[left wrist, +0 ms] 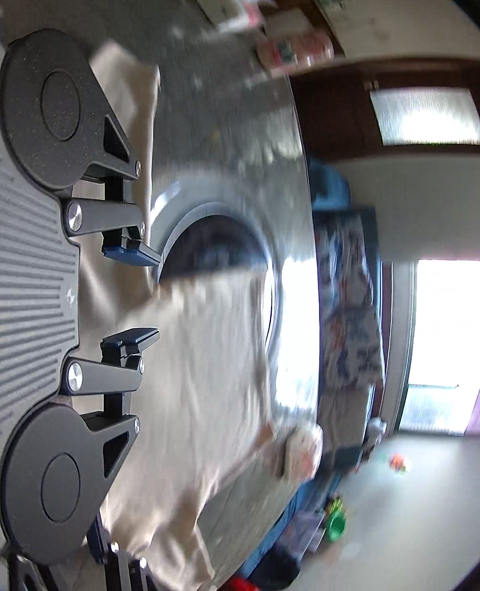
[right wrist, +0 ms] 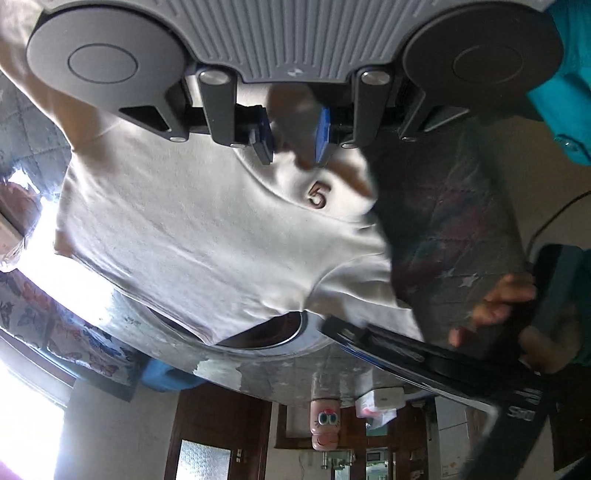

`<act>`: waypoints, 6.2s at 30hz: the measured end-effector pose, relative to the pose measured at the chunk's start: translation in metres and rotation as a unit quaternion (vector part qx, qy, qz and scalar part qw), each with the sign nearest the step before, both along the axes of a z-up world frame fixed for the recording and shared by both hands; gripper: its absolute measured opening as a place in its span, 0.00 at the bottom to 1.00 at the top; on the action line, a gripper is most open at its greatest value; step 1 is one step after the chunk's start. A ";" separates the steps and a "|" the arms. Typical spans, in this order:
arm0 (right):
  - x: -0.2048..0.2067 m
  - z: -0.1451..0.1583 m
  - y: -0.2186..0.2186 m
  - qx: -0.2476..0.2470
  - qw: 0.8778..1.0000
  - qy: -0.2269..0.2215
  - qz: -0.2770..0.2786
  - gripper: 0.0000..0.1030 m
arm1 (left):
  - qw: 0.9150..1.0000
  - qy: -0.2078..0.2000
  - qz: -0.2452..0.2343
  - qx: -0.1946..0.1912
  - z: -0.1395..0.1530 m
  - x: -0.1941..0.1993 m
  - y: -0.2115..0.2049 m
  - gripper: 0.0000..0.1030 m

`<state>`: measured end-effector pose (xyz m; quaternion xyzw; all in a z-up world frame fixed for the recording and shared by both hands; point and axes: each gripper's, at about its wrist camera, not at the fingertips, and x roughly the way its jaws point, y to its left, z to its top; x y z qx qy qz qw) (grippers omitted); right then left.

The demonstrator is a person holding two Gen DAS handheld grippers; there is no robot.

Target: Fold clothes

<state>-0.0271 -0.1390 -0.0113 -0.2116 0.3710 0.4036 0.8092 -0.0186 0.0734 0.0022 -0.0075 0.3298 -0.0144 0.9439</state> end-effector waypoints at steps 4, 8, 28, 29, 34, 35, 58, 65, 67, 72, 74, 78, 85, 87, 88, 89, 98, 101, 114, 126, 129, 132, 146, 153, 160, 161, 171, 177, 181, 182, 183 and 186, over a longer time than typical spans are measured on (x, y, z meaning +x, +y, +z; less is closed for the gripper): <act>-0.008 0.010 -0.018 0.018 1.000 -0.009 -0.021 0.24 | 0.999 0.003 -0.048 -0.008 -0.005 0.007 -0.032 0.39; -0.005 0.020 -0.047 0.027 0.996 -0.020 -0.078 0.24 | 0.996 0.010 -0.085 -0.016 -0.012 0.013 -0.062 0.39; 0.050 -0.020 -0.250 0.037 0.885 -0.022 -0.463 0.24 | 0.981 0.017 -0.192 -0.012 -0.018 0.013 -0.135 0.43; 0.051 -0.021 -0.255 0.044 0.880 -0.021 -0.473 0.24 | 0.981 0.018 -0.194 -0.011 -0.019 0.013 -0.137 0.43; 0.057 -0.026 -0.270 0.070 0.859 -0.020 -0.508 0.28 | 0.978 0.020 -0.206 -0.005 -0.021 0.013 -0.146 0.43; 0.058 -0.028 -0.272 0.068 0.853 -0.023 -0.516 0.28 | 0.978 0.020 -0.208 -0.004 -0.021 0.013 -0.147 0.43; 0.059 0.025 -0.265 0.127 0.854 -0.098 -0.495 0.08 | 0.969 0.031 -0.243 0.012 -0.032 0.014 -0.176 0.44; 0.053 0.063 -0.243 0.147 0.873 -0.114 -0.451 0.08 | 0.972 0.019 -0.235 0.004 -0.024 0.010 -0.164 0.49; 0.049 0.081 -0.228 0.158 0.884 -0.118 -0.423 0.08 | 0.974 0.012 -0.228 -0.002 -0.019 0.007 -0.156 0.51; 0.046 0.111 -0.184 0.166 0.912 -0.128 -0.353 0.08 | 0.984 -0.009 -0.179 -0.008 -0.005 0.001 -0.113 0.54; 0.047 0.118 -0.162 0.166 0.923 -0.127 -0.322 0.08 | 0.988 -0.014 -0.152 -0.007 -0.002 0.000 -0.092 0.54; 0.052 0.125 -0.110 0.167 0.946 -0.115 -0.253 0.08 | 0.995 -0.022 -0.101 -0.010 0.002 -0.006 -0.052 0.55; 0.061 0.102 -0.021 0.143 0.975 -0.070 -0.153 0.08 | 0.999 -0.026 -0.031 -0.023 0.000 -0.024 0.002 0.56; 0.065 0.092 -0.003 0.136 0.980 -0.055 -0.137 0.08 | 0.999 -0.023 -0.020 -0.026 -0.002 -0.028 0.010 0.56; 0.064 0.085 0.007 0.132 0.982 -0.045 -0.127 0.08 | 0.999 -0.021 -0.016 -0.027 -0.004 -0.029 0.014 0.56; 0.062 0.078 0.017 0.127 0.984 -0.036 -0.116 0.08 | 0.999 -0.020 -0.013 -0.028 -0.005 -0.031 0.015 0.56; 0.055 0.044 0.050 0.091 0.994 0.008 -0.060 0.14 | 0.999 -0.010 -0.004 -0.034 -0.011 -0.032 0.020 0.58; 0.052 0.048 0.040 0.086 0.995 0.002 -0.058 0.20 | 0.999 -0.010 -0.007 -0.034 -0.011 -0.032 0.017 0.58; 0.065 0.008 -0.069 0.050 0.978 0.011 -0.201 0.20 | 0.997 -0.009 -0.058 -0.043 -0.014 -0.015 -0.020 0.57; 0.075 0.010 -0.075 0.074 0.976 -0.015 -0.203 0.20 | 0.996 0.004 -0.076 -0.049 -0.019 -0.001 -0.036 0.51; 0.085 0.004 -0.067 0.078 0.977 -0.012 -0.198 0.20 | 0.996 0.008 -0.078 -0.048 -0.022 0.001 -0.037 0.46; 0.094 -0.010 -0.062 0.065 0.977 -0.002 -0.201 0.19 | 0.996 0.018 -0.070 -0.045 -0.028 0.001 -0.034 0.42; 0.064 -0.009 -0.031 0.045 0.990 -0.001 -0.133 0.20 | 0.999 0.020 -0.026 -0.032 -0.029 -0.033 -0.004 0.39; 0.052 -0.001 0.010 0.052 0.996 -0.009 -0.070 0.20 | 0.998 -0.001 0.066 -0.020 -0.016 -0.045 0.044 0.44; 0.045 -0.009 0.056 0.057 0.998 0.001 -0.015 0.20 | 0.977 -0.002 0.211 0.016 -0.017 -0.051 0.109 0.47; 0.044 -0.011 0.059 0.054 0.998 0.002 -0.011 0.20 | 0.973 0.000 0.231 0.018 -0.018 -0.052 0.118 0.47; 0.040 -0.003 0.054 0.050 0.999 -0.006 -0.006 0.21 | 0.950 0.021 0.311 -0.013 -0.033 -0.038 0.169 0.46; 0.041 0.006 0.040 0.060 0.998 -0.013 -0.023 0.21 | 0.951 0.015 0.310 -0.012 -0.035 -0.028 0.166 0.37; 0.042 0.008 0.032 0.064 0.997 -0.016 -0.037 0.22 | 0.954 0.011 0.300 -0.022 -0.033 -0.025 0.164 0.16; 0.042 0.008 0.029 0.064 0.997 -0.017 -0.040 0.22 | 0.954 0.009 0.298 -0.027 -0.032 -0.025 0.163 0.16; 0.042 0.009 0.027 0.065 0.997 -0.017 -0.043 0.22 | 0.954 0.005 0.297 -0.029 -0.030 -0.025 0.162 0.15; 0.043 0.010 0.019 0.068 0.996 -0.019 -0.057 0.22 | 0.958 -0.008 0.285 -0.033 -0.025 -0.025 0.156 0.14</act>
